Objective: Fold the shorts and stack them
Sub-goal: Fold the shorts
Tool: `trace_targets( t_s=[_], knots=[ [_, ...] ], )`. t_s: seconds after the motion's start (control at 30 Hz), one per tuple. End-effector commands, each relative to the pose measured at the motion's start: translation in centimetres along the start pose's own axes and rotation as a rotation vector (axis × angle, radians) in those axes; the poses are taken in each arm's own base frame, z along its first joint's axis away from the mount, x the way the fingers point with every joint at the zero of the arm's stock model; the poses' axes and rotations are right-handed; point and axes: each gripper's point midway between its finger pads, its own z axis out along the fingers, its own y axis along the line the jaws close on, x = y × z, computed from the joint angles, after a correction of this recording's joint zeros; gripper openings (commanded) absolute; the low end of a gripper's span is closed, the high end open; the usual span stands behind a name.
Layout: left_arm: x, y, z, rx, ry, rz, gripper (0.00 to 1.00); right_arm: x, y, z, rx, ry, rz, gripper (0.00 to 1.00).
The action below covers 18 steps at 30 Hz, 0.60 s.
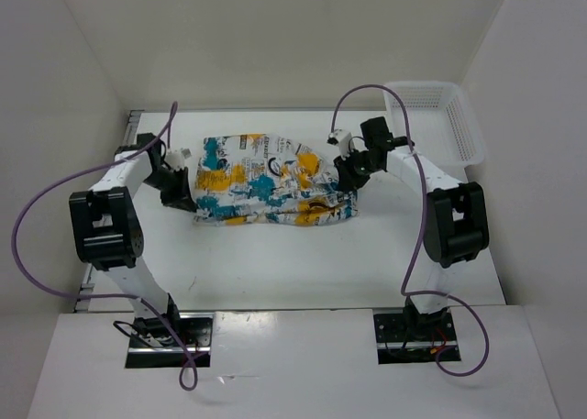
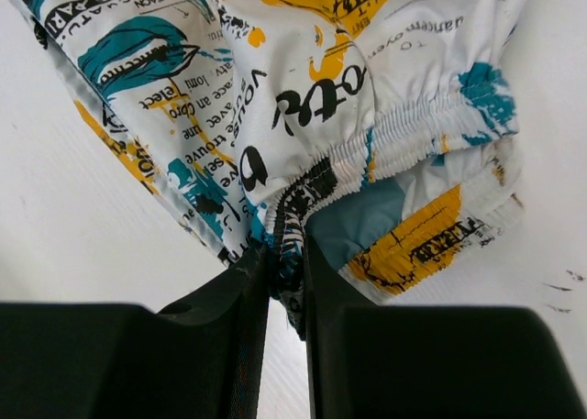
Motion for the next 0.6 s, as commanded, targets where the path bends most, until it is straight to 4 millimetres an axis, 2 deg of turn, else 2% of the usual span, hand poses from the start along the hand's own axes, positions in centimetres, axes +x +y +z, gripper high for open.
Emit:
trace_targets(
  t_s=[0.0,0.03,0.07,0.13,0.23,0.27,0.33,0.37,0.4,0.43,0.47,0.53,0.57],
  knots=[
    [3.5,2.4,2.6,-0.086,0.148,-0.038,0.00,2.8,0.3,-1.2,0.032,0.088,-0.098,0.20],
    [3.7,2.9,3.5,-0.112,0.166,-0.029,0.00,3.3,0.7,-1.1,0.032,0.102,-0.113,0.29],
    [4.1,3.4,4.0,-0.126,0.181,-0.032,0.00,4.6,0.8,-0.8,0.030,0.133,-0.110,0.37],
    [4.2,3.9,5.0,-0.147,0.199,-0.025,0.00,5.0,1.4,-0.7,0.020,0.142,-0.104,0.53],
    [2.6,4.1,4.8,-0.160,0.162,-0.010,0.02,4.8,0.7,-1.3,0.074,0.142,-0.096,0.68],
    [2.6,4.3,4.8,-0.172,0.162,-0.009,0.04,4.5,0.2,-1.7,0.109,0.139,-0.096,0.70],
    [1.2,4.3,4.1,-0.190,0.123,0.006,0.10,3.5,-0.2,-2.7,0.131,0.115,-0.079,0.75],
    [1.0,4.6,3.5,-0.220,0.109,0.012,0.23,3.0,-0.8,-3.5,0.152,0.096,-0.041,0.75],
    [0.2,4.6,2.6,-0.239,0.075,0.024,0.32,2.3,-0.9,-3.9,0.144,0.066,-0.022,0.76],
    [0.2,4.7,2.1,-0.256,0.072,0.026,0.39,0.5,-1.1,-5.4,0.160,0.014,-0.014,0.76],
    [-0.7,4.6,0.8,-0.283,0.026,0.040,0.53,-0.5,-1.1,-6.1,0.162,-0.023,0.016,0.76],
    [-1.7,4.0,-0.6,-0.286,-0.027,0.055,0.66,-3.4,-1.0,-8.0,0.175,-0.126,0.015,0.74],
    [-2.7,3.3,-2.1,-0.288,-0.076,0.069,0.71,-4.6,-0.8,-8.6,0.179,-0.174,0.045,0.71]
  ],
)
